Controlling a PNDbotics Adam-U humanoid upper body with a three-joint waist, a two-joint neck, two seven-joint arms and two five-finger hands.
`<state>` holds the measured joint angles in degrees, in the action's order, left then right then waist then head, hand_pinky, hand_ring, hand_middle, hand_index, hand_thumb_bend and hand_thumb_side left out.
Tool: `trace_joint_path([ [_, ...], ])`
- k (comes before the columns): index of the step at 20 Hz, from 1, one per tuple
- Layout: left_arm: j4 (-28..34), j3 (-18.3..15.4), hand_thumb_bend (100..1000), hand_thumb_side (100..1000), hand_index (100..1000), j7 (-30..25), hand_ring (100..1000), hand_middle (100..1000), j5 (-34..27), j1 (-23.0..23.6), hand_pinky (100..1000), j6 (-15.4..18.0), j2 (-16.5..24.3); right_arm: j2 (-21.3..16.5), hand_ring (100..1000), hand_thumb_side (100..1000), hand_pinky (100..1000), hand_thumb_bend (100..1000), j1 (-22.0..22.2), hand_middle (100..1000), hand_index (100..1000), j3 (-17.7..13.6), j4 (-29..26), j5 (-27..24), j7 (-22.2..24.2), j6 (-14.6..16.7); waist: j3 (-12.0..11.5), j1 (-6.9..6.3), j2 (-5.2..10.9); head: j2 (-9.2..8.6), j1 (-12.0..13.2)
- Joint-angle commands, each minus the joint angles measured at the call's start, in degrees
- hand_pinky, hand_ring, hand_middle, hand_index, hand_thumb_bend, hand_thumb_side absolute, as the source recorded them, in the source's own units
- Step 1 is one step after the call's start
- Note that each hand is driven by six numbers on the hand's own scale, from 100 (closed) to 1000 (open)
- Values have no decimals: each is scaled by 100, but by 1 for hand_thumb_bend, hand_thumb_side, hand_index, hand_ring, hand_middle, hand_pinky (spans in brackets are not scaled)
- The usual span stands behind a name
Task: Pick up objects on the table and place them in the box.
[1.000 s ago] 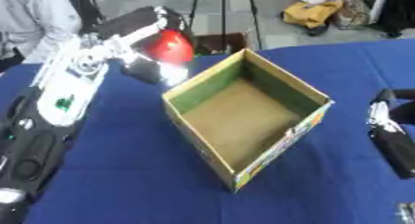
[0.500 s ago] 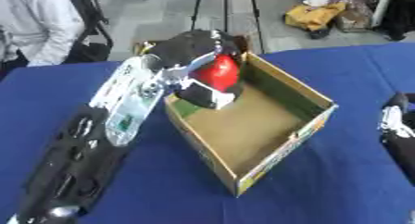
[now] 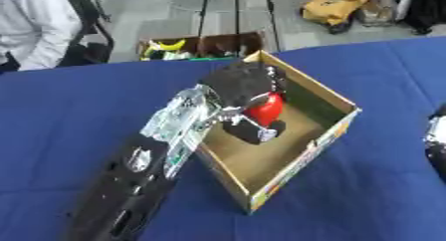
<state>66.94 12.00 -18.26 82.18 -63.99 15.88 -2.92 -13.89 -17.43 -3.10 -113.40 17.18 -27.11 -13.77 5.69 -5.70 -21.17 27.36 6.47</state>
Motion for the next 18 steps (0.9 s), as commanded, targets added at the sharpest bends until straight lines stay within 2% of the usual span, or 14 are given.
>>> trace_joint_path([
  [1, -192, -103, 100, 100, 599, 129, 551, 645, 208, -80, 120, 57, -104, -42, 449, 375, 641, 152, -79, 414, 645, 14, -119, -57, -24, 14, 32, 42, 84, -76, 24],
  [6, -489, -176, 100, 100, 614, 280, 560, 661, 490, 10, 131, 44, -207, -31, 449, 374, 641, 150, -113, 412, 644, 14, -119, -64, -27, 31, 62, 46, 49, -42, -42],
  [10, -621, -164, 100, 100, 654, 387, 574, 689, 692, 102, 152, 91, -206, -16, 449, 371, 641, 150, -114, 412, 643, 14, -119, -67, -30, 29, 37, 36, 58, 79, -163],
  [11, -638, -158, 101, 108, 692, 410, 604, 717, 717, 116, 188, 101, -210, -13, 449, 366, 641, 161, -113, 412, 643, 16, -119, -67, -27, 29, 30, 35, 59, 93, -180],
  [15, -672, -115, 187, 278, 841, 388, 606, 818, 867, 164, 238, 221, -214, -11, 450, 372, 640, 150, -111, 412, 643, 19, -119, -65, -18, 28, 19, 39, 53, 130, -172],
  [16, -674, -119, 203, 319, 861, 364, 638, 841, 894, 173, 278, 250, -216, -11, 450, 372, 640, 150, -111, 412, 643, 17, -119, -64, -19, 27, 22, 40, 52, 135, -164],
  [18, -659, -129, 248, 471, 926, 332, 757, 904, 925, 181, 438, 302, -214, -10, 450, 373, 641, 150, -109, 412, 643, 15, -119, -62, -19, 25, 30, 45, 52, 140, -153],
])
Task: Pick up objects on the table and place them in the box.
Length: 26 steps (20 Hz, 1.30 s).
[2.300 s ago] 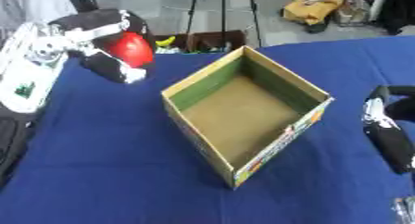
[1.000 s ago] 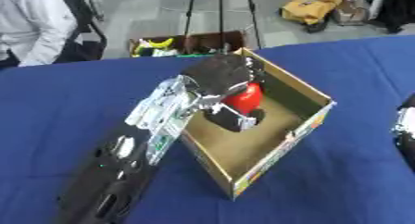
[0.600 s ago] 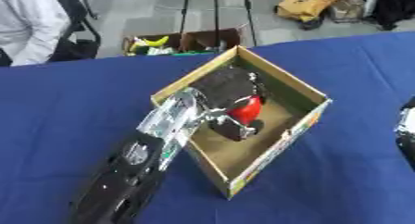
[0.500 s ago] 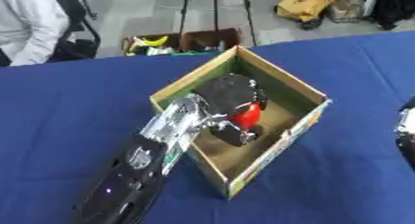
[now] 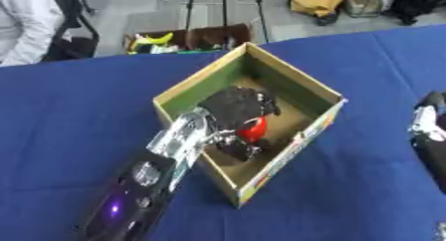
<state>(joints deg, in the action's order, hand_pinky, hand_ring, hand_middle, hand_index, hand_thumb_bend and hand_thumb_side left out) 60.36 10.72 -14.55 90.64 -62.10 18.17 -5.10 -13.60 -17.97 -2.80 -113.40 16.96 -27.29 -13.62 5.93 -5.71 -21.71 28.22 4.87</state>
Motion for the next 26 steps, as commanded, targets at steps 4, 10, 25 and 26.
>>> trace_joint_path([
  [4, 119, -27, 342, 683, 1000, 57, 930, 994, 106, -5, 722, 49, 18, -36, 450, 372, 640, 150, -49, 411, 642, -14, -119, -42, 3, 7, 5, 52, 115, 53, 23],
  [10, 477, -41, 362, 762, 949, 277, 898, 890, 119, 57, 724, -67, 55, -39, 450, 372, 640, 151, -30, 411, 642, -27, -119, -38, -5, 3, -7, 52, 126, 55, 4],
  [25, 3766, -601, 100, 807, 940, 1190, 659, 760, -4741, 883, 471, -1681, 1049, -40, 453, 372, 640, 143, 19, 414, 641, -117, -119, -15, -101, 3, -369, 154, 268, 219, -289],
  [26, 4033, -696, 100, 780, 937, 1284, 663, 758, -4854, 971, 477, -1777, 1212, -38, 453, 372, 639, 142, 24, 414, 641, -126, -119, -14, -112, 0, -403, 170, 274, 231, -304],
])
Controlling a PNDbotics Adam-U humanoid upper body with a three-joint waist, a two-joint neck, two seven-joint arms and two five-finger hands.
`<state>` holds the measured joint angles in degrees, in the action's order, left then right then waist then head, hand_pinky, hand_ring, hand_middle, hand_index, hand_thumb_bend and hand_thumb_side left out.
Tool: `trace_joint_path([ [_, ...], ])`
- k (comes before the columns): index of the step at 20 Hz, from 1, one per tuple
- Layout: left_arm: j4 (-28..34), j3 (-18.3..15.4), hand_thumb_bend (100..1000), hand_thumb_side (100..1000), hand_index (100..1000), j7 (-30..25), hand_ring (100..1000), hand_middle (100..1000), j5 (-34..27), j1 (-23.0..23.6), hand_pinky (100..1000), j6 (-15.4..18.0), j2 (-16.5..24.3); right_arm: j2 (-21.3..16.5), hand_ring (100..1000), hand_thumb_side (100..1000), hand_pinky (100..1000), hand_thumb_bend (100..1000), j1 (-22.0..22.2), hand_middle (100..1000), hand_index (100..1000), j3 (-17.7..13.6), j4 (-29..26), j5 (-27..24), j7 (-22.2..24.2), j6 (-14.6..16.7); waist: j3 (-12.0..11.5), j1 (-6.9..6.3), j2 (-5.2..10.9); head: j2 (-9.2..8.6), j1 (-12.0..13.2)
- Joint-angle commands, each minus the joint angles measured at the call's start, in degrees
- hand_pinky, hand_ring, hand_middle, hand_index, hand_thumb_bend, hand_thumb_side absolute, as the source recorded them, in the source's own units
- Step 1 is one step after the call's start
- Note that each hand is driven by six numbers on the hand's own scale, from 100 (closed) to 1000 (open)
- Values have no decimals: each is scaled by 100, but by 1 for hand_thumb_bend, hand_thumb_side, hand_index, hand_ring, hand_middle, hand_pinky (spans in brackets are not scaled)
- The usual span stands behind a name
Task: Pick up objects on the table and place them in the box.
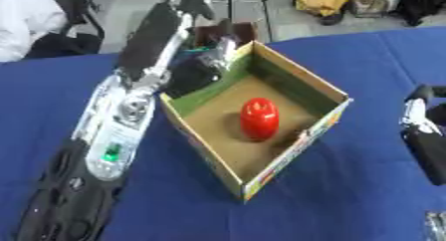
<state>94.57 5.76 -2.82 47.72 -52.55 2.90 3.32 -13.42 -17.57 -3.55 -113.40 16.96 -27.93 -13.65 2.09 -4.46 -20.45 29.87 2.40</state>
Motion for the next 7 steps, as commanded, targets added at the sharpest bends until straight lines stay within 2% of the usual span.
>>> trace_joint_path([
  [1, 832, -265, 100, 775, 933, 199, 663, 756, -583, 95, 477, -322, 493, -56, 453, 373, 639, 142, -16, 414, 641, -57, -119, -13, -55, 2, -38, 56, 150, 71, -64],
  [5, 1537, -524, 100, 787, 930, 572, 649, 742, -756, 583, 461, -527, 940, -59, 453, 376, 639, 142, -15, 414, 641, -95, -119, -3, -106, 2, -149, 130, 158, 90, -141],
  [7, 1777, -689, 100, 791, 931, 677, 629, 737, -789, 892, 413, -626, 1108, -69, 454, 377, 638, 141, -12, 414, 641, -113, -119, 3, -130, 1, -199, 157, 158, 90, -178],
])
